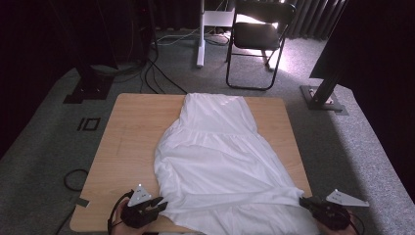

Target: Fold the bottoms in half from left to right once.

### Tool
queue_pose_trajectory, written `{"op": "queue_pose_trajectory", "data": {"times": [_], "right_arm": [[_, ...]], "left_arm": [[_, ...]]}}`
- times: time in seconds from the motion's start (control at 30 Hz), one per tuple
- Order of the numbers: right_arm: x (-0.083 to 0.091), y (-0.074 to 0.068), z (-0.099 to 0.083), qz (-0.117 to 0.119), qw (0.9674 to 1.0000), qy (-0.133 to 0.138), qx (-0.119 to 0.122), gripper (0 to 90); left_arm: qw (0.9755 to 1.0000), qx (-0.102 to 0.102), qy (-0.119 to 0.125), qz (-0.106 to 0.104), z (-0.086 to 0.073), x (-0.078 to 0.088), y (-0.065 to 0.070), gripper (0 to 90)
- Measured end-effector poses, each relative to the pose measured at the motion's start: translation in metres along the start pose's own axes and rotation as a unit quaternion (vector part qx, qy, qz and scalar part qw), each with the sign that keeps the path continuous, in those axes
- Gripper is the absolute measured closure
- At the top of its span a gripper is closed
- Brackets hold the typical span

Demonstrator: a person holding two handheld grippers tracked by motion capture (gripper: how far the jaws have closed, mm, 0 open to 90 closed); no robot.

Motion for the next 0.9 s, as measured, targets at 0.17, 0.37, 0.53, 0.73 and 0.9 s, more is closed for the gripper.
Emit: {"op": "queue_pose_trajectory", "data": {"times": [0.17,0.37,0.53,0.73,0.9], "right_arm": [[0.004,0.008,-0.014,0.005,1.0,-0.006,0.001,65.2],[0.002,0.009,0.012,0.002,0.9995,0.029,0.013,56.6],[-0.032,0.027,0.043,-0.022,0.9993,0.023,0.017,54.7],[-0.069,0.042,0.075,-0.033,0.9991,0.009,0.024,54.5],[-0.098,0.053,0.103,-0.047,0.9985,0.003,0.029,52.5]], "left_arm": [[0.9994,0.026,0.017,0.014,0.003,0.004,-0.01,50.7],[0.9991,0.016,0.016,0.035,0.012,-0.004,-0.014,45.4],[0.9974,0.002,0.029,0.066,0.041,-0.018,-0.028,42.8],[0.9932,0.014,0.03,0.112,0.074,-0.043,-0.068,38.5],[0.9916,0.033,0.019,0.124,0.095,-0.066,-0.098,34.8]]}}
Point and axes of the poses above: each handheld gripper's, and its own axes: x roughly backward along the jaws, z roughly out of its top, y roughly to its right, the point moved 7 cm from there along -x, roughly forward along the jaws, and after that the axes turned 10 degrees about z, right-handed, at the moved point
